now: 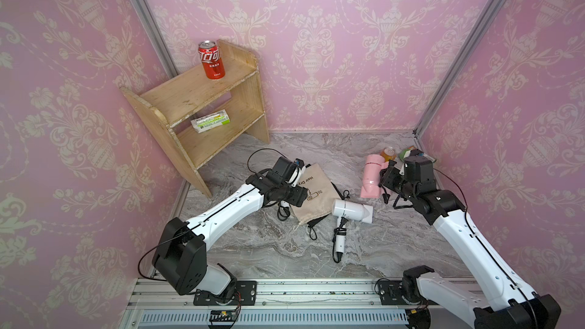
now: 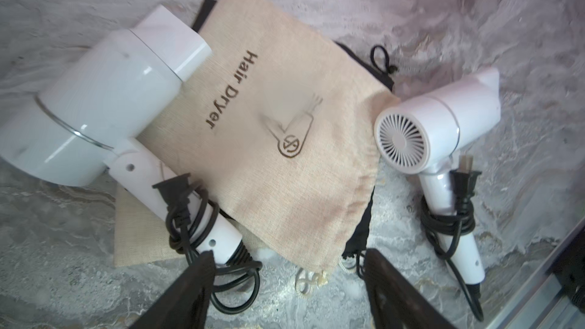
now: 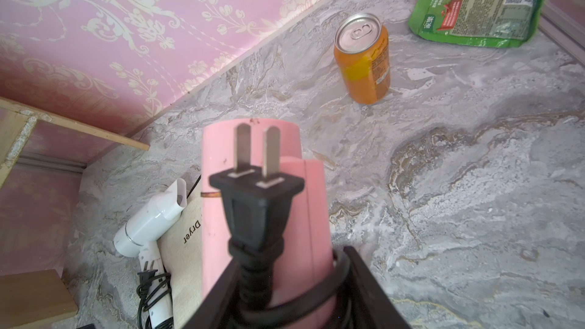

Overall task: Pack away hair dryers
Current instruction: Open the drawstring bag.

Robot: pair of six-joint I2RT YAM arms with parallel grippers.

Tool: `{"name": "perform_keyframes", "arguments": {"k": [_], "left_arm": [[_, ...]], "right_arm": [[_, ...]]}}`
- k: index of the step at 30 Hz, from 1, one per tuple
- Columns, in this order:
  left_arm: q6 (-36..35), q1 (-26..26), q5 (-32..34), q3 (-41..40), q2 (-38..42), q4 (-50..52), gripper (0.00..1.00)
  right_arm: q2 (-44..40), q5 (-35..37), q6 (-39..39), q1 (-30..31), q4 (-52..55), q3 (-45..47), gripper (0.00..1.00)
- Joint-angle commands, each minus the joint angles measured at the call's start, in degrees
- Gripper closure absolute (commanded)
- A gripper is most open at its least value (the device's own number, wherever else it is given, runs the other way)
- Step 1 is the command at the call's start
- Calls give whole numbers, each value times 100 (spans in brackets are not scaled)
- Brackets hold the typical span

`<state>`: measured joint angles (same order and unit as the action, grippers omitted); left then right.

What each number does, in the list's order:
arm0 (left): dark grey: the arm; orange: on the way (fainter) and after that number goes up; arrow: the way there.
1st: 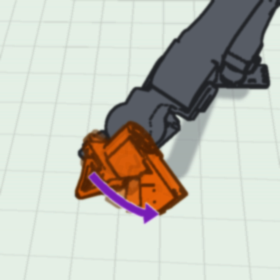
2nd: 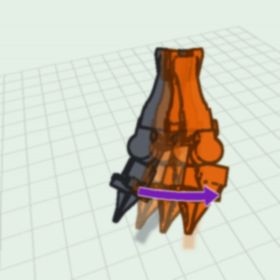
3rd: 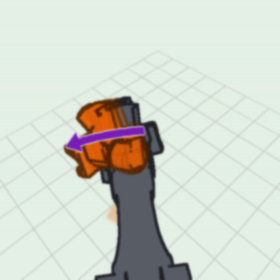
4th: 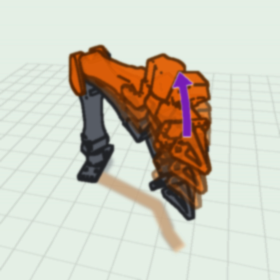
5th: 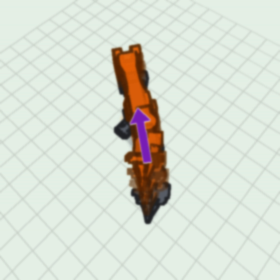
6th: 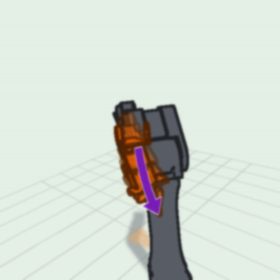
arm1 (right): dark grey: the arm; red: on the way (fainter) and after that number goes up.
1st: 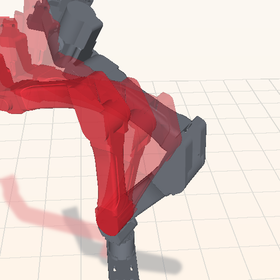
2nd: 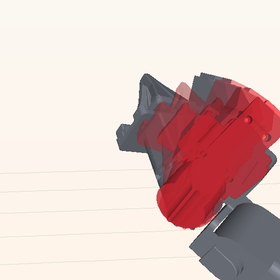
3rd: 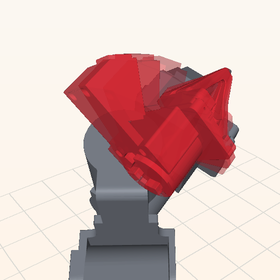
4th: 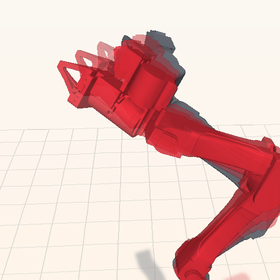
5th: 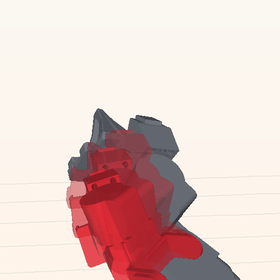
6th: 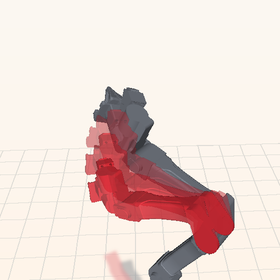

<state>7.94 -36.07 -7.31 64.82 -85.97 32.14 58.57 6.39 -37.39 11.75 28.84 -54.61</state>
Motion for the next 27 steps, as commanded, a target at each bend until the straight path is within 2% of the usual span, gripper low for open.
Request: {"name": "perform_keyframes", "arguments": {"k": [1, 3, 10, 27], "left_arm": [[-527, -150, -39, -59, -219, 212, 31], [-595, -280, -118, -62, -358, 170, 36], [-759, -684, -244, 119, -830, 79, 36], [-768, -785, -257, 729, -1955, 108, 47]], "right_arm": [[-129, -173, 82, -15, -128, 43, 76], [-158, -199, 82, -23, -150, 95, 76], [-118, -404, 75, -32, -217, 250, 75], [-203, -500, 134, -41, -274, 320, 74]]}}
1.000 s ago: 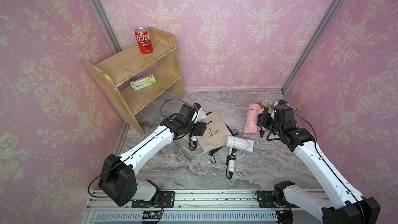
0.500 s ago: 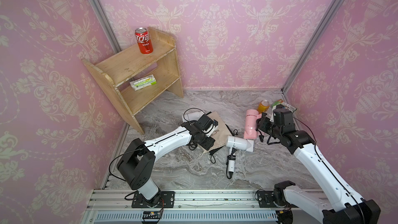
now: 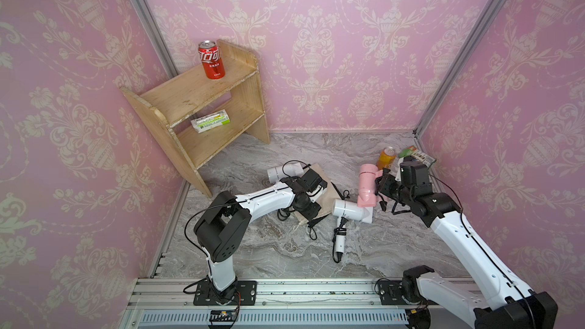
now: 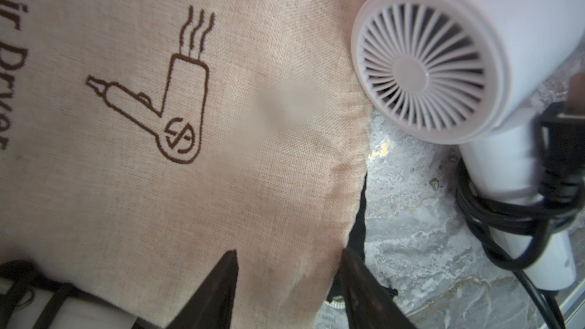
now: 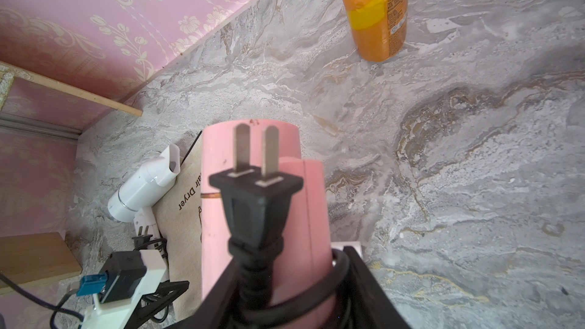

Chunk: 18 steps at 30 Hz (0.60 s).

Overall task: Pack away hair dryers
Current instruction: Open the drawstring bag.

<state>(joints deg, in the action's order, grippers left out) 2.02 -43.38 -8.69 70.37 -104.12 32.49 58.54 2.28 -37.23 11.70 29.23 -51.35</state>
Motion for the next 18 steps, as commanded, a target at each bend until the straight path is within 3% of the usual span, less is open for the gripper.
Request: {"name": "perform_keyframes", "arguments": {"k": [1, 3, 8, 18], "left_arm": [[-175, -48, -111, 187, -182, 65, 49], [-180, -51, -102, 231, -258, 57, 54], [-167, -48, -44, 393, -402, 83, 97], [-180, 52, 115, 771, 16, 276, 100]], "right_arm": [[-211, -86, 127, -37, -313, -6, 74], [-217, -70, 137, -36, -305, -6, 74], [-273, -27, 166, -32, -271, -14, 74], [-328, 0, 260, -37, -210, -77, 74]]}}
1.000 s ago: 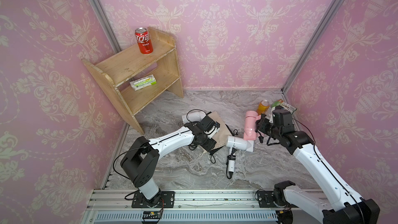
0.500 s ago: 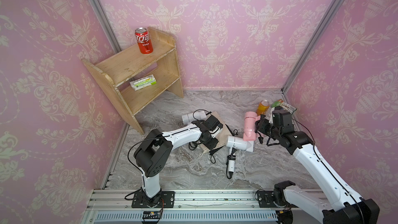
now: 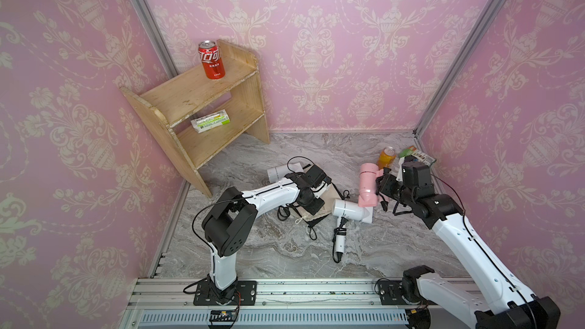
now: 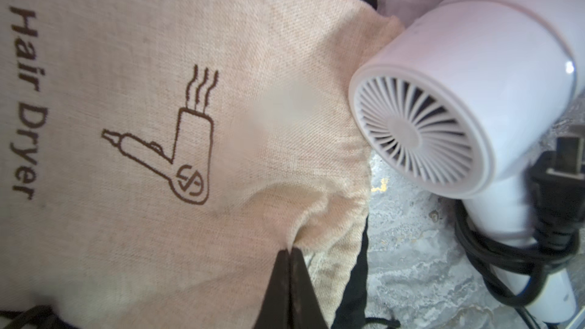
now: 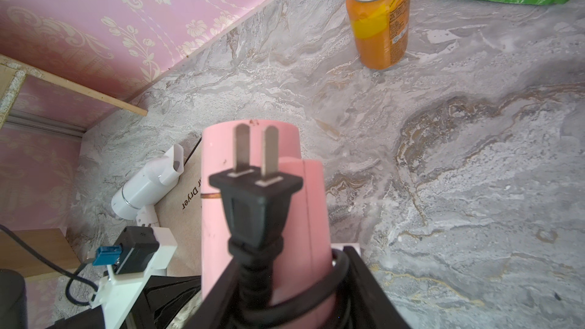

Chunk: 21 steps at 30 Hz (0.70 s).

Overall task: Pack away hair dryers
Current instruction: Open the drawstring bag.

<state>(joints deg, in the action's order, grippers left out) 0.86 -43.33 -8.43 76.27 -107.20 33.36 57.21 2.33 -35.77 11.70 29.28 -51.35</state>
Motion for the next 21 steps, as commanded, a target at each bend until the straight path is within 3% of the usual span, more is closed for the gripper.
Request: {"name": "perform_keyframes", "arguments": {"k": [1, 11, 21], "left_arm": [[-41, 80, 100, 207, 378, 188, 100], [544, 591, 120, 627, 967, -178, 100], [885, 776, 280, 1346, 803, -486, 100]], "right_arm": [[-199, -9, 114, -37, -212, -77, 74], [-177, -75, 114, -37, -256, -50, 74], [-141, -59, 319, -37, -300, -4, 74]]}}
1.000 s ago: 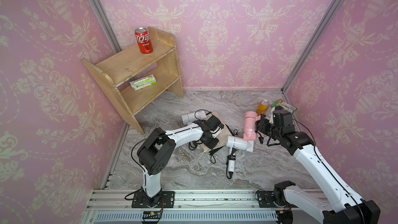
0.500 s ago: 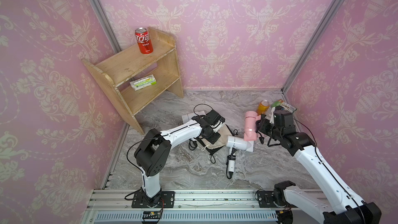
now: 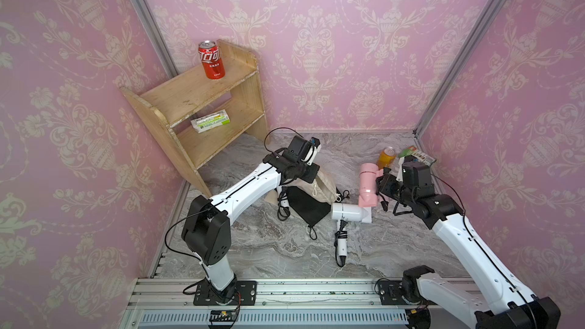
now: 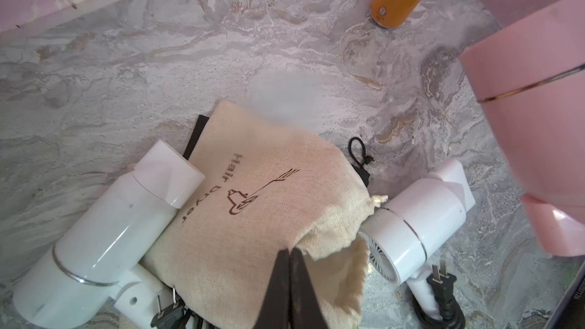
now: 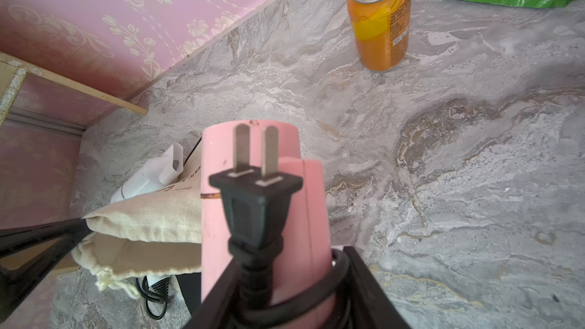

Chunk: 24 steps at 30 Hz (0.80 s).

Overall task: Pack away hair dryers
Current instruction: Open the drawstring bag.

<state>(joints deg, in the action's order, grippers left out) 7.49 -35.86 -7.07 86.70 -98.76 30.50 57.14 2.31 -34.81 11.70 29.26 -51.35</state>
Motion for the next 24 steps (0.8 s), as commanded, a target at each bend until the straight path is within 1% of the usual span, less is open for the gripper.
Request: {"name": "perform_keyframes", "arguments": {"k": [1, 6, 8, 18, 21, 24], "left_arm": [[234, 37, 153, 363, -61, -222, 100], [244, 92, 275, 720, -188, -253, 100], [206, 130, 225, 862, -224, -264, 100], [-169, 210, 236, 2084, -494, 166, 100], [-397, 212, 268, 2211, -469, 328, 100], [-552, 228, 226, 2056, -424, 383, 100]], "right_arm": [[-127, -58, 229, -37, -298, -8, 74], [-72, -55, 316, -37, -289, -65, 74], [-72, -51, 333, -32, -297, -76, 74], [-84, -84, 405, -28, -238, -105, 73], [-83, -120, 422, -23, -243, -95, 73], [-100, -280, 388, 10, -335, -21, 73]]}}
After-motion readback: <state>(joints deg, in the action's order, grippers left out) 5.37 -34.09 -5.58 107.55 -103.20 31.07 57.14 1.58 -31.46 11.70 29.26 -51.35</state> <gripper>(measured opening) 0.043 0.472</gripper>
